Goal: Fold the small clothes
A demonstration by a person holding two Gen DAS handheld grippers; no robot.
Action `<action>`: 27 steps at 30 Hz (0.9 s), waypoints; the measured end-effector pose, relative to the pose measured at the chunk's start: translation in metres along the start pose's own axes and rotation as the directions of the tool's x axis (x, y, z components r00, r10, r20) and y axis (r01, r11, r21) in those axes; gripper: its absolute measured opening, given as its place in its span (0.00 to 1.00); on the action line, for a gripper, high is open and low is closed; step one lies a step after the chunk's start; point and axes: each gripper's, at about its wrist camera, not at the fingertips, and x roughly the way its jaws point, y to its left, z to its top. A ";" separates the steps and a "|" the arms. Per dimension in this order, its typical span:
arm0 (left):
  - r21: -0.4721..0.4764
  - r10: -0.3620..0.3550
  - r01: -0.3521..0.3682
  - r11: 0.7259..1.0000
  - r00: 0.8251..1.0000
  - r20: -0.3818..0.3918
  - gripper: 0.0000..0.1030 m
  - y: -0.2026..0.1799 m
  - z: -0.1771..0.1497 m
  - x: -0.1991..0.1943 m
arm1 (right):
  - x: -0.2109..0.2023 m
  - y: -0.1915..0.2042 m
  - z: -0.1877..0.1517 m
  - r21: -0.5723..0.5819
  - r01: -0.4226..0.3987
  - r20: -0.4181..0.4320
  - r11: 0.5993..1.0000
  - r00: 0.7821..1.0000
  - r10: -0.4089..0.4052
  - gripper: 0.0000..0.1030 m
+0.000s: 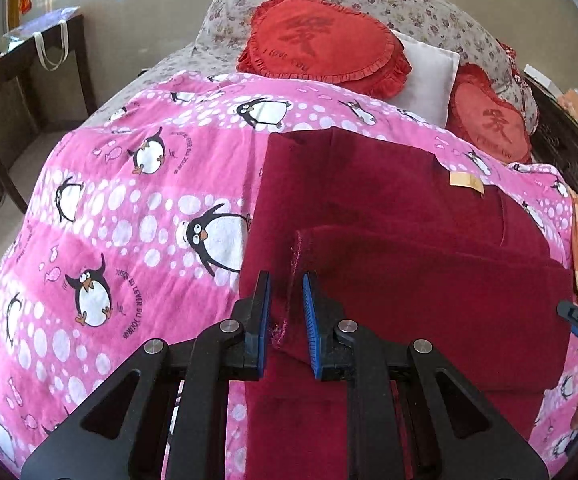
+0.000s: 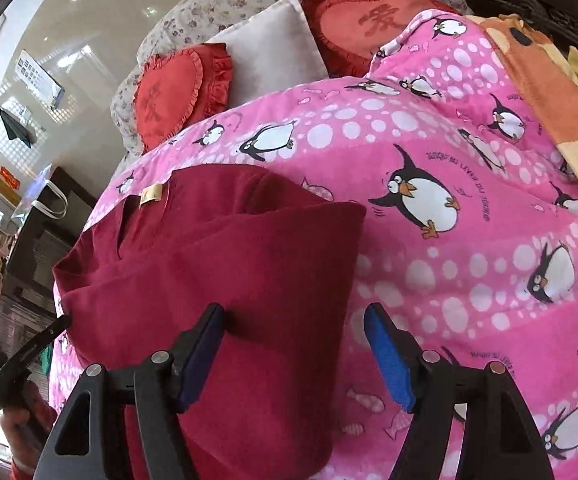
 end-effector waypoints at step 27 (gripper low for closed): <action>-0.007 -0.107 0.107 0.994 0.994 0.025 0.52 0.001 -0.007 -0.005 | -0.024 0.032 -0.016 -0.096 -0.031 0.020 0.995 0.999 0.033 0.67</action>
